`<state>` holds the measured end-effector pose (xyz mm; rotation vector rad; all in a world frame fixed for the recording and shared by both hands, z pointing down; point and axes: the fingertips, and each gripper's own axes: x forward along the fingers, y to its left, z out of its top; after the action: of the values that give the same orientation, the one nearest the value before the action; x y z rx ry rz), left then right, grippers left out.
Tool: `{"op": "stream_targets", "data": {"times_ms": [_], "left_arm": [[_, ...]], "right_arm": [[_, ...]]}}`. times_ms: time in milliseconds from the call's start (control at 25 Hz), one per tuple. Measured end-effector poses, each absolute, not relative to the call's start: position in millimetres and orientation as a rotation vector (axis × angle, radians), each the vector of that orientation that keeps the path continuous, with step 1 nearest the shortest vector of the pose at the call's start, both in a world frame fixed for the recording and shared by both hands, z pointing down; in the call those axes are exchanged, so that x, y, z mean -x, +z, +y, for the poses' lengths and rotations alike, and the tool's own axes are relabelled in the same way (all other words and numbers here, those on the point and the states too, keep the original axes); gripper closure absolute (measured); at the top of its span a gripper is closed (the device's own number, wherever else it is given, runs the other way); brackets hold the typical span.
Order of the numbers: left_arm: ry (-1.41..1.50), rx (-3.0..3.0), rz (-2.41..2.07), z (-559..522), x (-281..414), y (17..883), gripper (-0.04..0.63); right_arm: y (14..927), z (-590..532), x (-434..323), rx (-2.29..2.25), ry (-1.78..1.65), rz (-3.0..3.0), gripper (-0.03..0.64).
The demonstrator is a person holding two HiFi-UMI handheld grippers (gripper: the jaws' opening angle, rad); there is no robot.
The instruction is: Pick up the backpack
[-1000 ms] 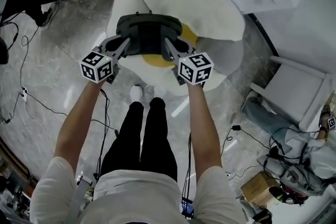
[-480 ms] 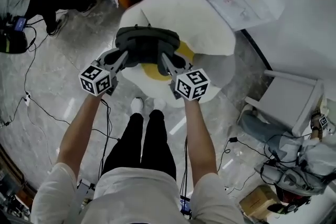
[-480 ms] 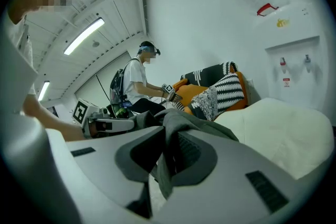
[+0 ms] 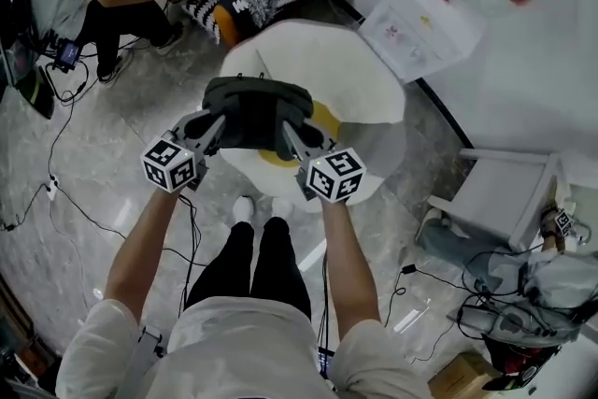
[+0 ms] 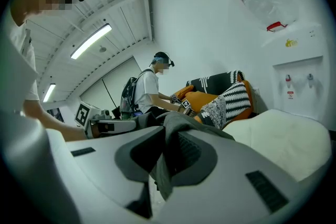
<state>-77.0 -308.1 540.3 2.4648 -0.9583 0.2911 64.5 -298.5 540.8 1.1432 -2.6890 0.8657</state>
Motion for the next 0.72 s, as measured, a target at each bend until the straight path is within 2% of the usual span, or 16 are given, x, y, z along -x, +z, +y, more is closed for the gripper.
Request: {"op": "stream_targets", "data": {"times_ms": [720], "left_arm": [[0.22, -2.53, -0.924, -263.4, 64.1, 452.5, 0.56]], "right_arm": [[449.6, -251.6, -76.7, -1.178, 0.811, -2.726, 0.574]]}}
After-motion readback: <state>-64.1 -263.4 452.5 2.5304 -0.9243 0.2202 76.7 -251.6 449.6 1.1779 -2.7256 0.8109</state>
